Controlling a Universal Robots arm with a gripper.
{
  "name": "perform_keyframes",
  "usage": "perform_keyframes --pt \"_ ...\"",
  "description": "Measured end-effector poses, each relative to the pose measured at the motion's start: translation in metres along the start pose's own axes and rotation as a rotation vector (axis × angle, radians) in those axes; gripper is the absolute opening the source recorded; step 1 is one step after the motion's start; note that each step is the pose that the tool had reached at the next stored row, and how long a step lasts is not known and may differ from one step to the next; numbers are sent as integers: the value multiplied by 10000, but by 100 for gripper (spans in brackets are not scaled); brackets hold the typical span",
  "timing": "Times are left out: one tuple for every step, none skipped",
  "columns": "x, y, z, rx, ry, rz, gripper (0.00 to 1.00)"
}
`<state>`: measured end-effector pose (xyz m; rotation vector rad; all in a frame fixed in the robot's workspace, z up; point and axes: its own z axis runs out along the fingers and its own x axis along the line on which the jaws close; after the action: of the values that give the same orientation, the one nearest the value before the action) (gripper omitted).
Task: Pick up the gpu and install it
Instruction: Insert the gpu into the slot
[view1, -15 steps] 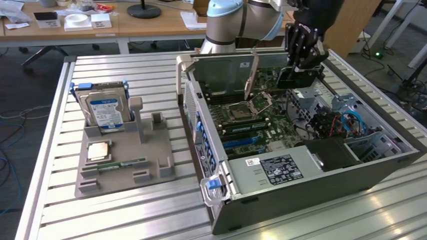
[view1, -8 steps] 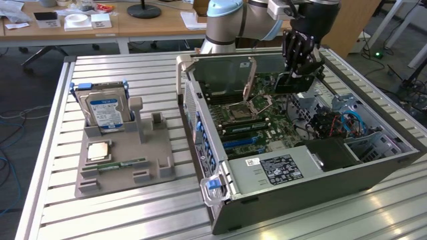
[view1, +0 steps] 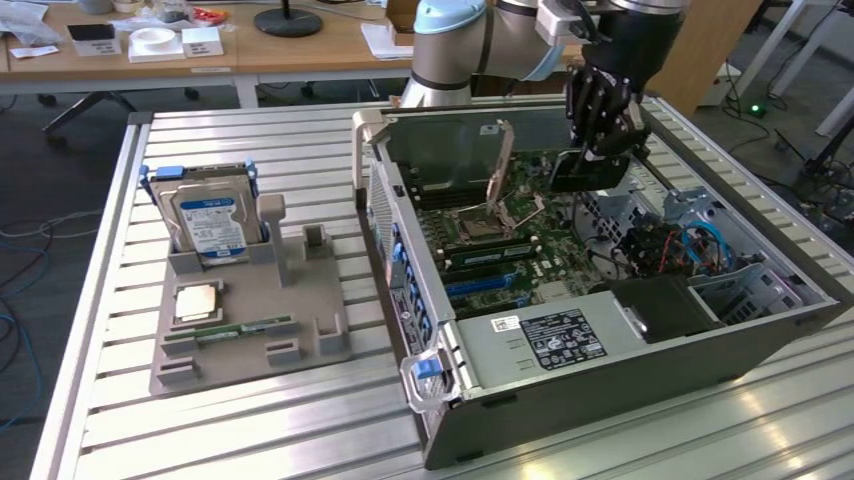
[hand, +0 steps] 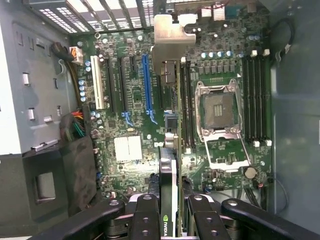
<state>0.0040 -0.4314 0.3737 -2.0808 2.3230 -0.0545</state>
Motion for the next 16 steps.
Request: perform_keyframes --pt "15 1 9 0 -1 -6 27" --pt "26 3 27 1 -7 -12 27" --pt "36 7 46 0 -12 -17 27" --pt "43 10 63 -1 -19 -22 27" --pt "50 13 81 -2 -23 -27 27" --pt "55 16 99 -2 -24 -30 27" --pt "60 19 117 -2 -27 -32 27" --pt "63 22 135 -2 -28 -35 27" --pt "63 22 150 -3 -28 -37 27" --pt "63 22 153 -3 -26 -38 27" --pt "63 22 153 -3 -25 -38 27" --pt "63 23 153 -3 -24 -37 27" --pt "63 23 154 -3 -25 -37 27" --pt "63 23 154 -3 -26 -37 27" --pt "63 23 154 -3 -26 -37 27" --pt "63 23 160 -2 -30 -37 27"
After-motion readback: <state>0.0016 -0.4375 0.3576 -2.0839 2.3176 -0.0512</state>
